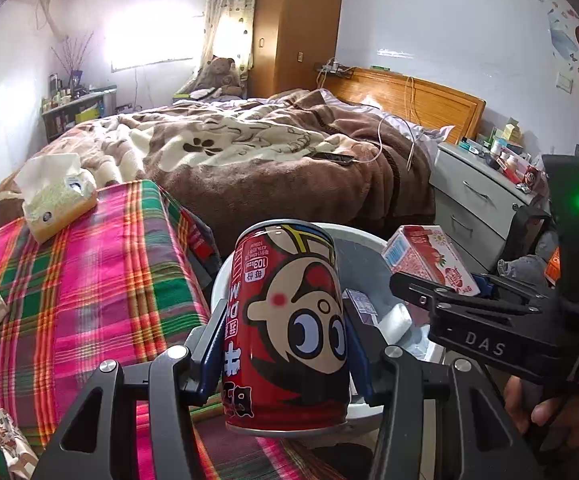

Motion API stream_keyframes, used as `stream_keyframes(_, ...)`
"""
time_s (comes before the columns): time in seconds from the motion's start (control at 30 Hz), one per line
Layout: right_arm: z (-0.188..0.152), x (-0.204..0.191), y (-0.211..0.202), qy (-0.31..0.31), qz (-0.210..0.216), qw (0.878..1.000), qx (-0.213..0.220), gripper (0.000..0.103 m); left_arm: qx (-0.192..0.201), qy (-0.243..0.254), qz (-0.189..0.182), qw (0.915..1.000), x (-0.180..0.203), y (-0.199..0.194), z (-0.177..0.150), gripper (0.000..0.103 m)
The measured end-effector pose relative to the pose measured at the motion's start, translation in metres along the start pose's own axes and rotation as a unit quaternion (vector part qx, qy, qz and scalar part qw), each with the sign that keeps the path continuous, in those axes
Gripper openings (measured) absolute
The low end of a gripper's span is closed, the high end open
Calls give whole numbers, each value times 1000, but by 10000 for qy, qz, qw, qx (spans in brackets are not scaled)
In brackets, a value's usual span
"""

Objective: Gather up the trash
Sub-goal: 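Open both grippers to drop the milk carton and red can into the bin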

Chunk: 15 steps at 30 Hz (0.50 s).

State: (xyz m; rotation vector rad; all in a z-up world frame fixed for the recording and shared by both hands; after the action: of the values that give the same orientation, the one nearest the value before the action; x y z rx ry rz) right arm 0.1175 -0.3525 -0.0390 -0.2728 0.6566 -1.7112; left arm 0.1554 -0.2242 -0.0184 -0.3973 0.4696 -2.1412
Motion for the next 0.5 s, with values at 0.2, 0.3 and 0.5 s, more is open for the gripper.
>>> stream_keyframes(0.2,-3,5,9,-24,-95,9999,-133,59,-47,-50,37,10000,2,10,-1,52)
stream_keyframes(0.3,-3,7,11,-64,-102,9998,-164,59,-75,-63,48,9999,1,14,-1,52)
stream_keyframes(0.5,-2,6,9,-165,-220,9996,-109,69,-5,-63,53,10000,0,13,2,62)
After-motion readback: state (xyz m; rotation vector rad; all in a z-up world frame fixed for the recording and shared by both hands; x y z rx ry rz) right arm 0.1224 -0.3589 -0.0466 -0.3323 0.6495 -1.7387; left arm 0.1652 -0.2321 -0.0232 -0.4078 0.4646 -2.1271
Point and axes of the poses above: each gripper's, at about its wrist camera, not at the fingertips, and y roughly the way its jaws point, x to its right, z to its top, the point moved 2 cm from there along y, roughly the way its jaws point, and after that the axes turned 12 degrees about x, right-handed, at the moved point
